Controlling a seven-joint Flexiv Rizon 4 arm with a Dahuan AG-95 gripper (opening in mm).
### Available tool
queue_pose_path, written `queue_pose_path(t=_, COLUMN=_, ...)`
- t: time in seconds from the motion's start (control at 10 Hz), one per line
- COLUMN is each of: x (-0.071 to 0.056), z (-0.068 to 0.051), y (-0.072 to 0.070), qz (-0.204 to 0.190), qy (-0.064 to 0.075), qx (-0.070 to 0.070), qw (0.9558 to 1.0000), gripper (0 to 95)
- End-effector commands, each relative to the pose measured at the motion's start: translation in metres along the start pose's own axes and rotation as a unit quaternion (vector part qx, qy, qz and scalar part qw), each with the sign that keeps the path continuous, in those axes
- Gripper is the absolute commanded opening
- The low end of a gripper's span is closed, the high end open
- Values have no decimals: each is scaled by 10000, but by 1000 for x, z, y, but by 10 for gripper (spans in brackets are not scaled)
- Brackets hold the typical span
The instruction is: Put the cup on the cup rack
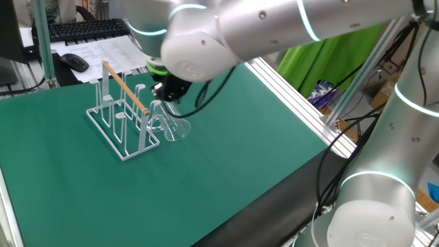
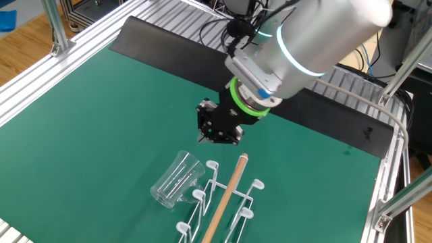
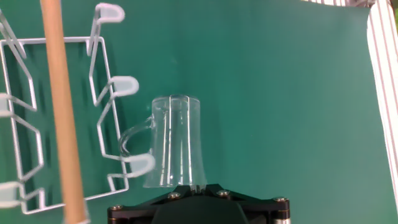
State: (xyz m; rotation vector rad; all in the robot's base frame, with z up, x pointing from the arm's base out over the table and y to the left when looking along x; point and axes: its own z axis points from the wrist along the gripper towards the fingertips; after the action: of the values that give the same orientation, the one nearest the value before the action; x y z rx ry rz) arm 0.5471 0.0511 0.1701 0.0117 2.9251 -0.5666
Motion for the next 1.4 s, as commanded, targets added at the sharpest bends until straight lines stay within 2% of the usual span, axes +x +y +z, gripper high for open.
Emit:
queue_pose_path(t=0.1, x=0, z=1, y=0, qz=-26, qy=62, qx=-23, qw=10000, gripper=190)
queue_pose_path(t=0.2, x=0, z=1, y=0, qz=-32, qy=93, qx=-26, qw=9999, gripper=380)
queue_pose_path(t=0.3, x=-2, z=2, y=-1, qz=-32, qy=108, qx=-28, qw=9999, gripper=380)
queue_pose_path(t=0.4, x=-3, z=2, y=-2, qz=-48, qy=130, qx=-30, qw=9999, gripper=570)
queue_pose_path(t=0.5, x=-6, z=2, y=-3, qz=-71, qy=145, qx=-46, qw=9999, gripper=570)
queue_pose_path(t=0.7, x=-16, z=6, y=-5, qz=-117, qy=174, qx=-111, qw=9997, gripper=950)
queue_pose_path(t=0.8, x=-22, z=9, y=-6, qz=-145, qy=188, qx=-178, qw=9996, gripper=950)
queue_pose_path(t=1.1, x=-29, z=15, y=-5, qz=-120, qy=234, qx=-349, qw=9990, gripper=950)
queue_pose_path(t=1.4, x=-35, z=25, y=-1, qz=-59, qy=217, qx=-381, qw=9990, gripper=950)
